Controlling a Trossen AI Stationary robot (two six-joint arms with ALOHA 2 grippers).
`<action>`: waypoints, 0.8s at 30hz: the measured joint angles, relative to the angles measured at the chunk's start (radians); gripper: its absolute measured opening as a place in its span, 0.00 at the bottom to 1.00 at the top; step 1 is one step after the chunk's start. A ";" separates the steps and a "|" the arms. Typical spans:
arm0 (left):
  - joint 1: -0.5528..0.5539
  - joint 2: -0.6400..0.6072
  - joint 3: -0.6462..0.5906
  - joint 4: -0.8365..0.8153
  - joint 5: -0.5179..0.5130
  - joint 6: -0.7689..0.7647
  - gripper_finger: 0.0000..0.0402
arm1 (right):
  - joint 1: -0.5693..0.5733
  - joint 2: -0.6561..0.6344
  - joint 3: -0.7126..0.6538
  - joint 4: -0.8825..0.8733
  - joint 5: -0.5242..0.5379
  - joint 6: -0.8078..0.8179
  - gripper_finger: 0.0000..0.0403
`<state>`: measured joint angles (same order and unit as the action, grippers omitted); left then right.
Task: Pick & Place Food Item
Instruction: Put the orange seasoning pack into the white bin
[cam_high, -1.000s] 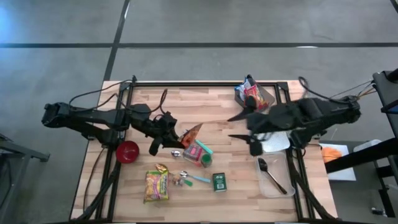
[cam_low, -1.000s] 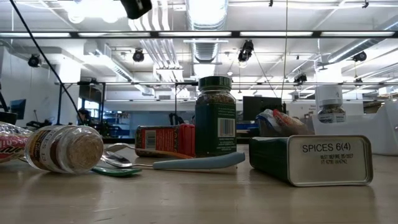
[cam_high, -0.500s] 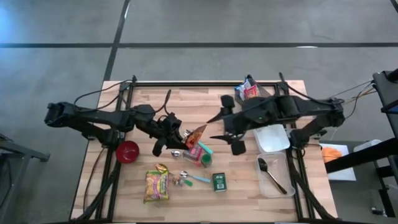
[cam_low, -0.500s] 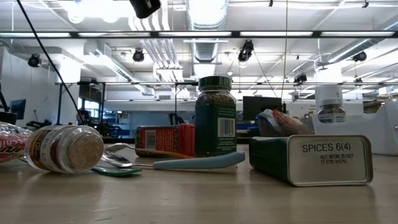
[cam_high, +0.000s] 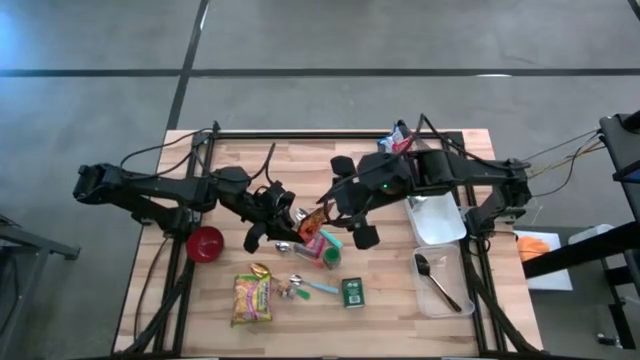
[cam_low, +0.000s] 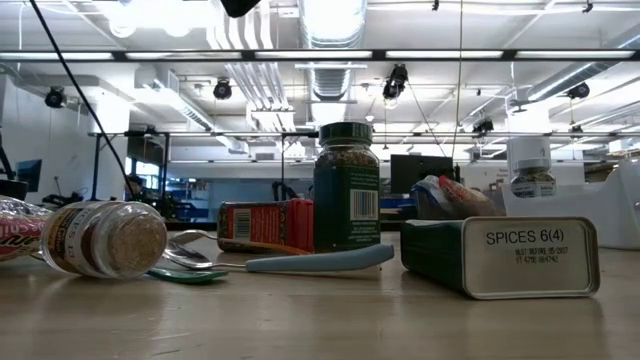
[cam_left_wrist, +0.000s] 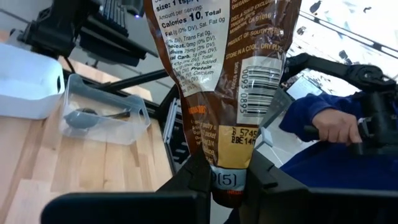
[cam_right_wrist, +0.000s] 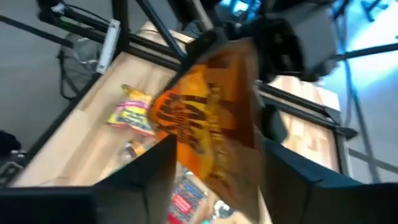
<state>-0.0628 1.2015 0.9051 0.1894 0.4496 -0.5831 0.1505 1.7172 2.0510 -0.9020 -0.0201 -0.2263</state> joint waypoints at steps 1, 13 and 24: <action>0.000 0.000 0.000 0.003 0.000 0.000 0.08 | -0.001 0.002 0.002 0.002 -0.010 0.001 0.44; 0.001 -0.001 0.000 0.054 -0.013 0.005 0.08 | -0.014 0.006 0.002 0.019 -0.008 0.034 0.03; 0.000 -0.001 0.000 0.074 -0.048 -0.065 0.42 | -0.018 0.000 0.002 0.015 0.049 0.198 0.02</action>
<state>-0.0624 1.2003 0.9051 0.2629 0.4012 -0.6481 0.1322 1.7172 2.0525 -0.8871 0.0288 -0.0285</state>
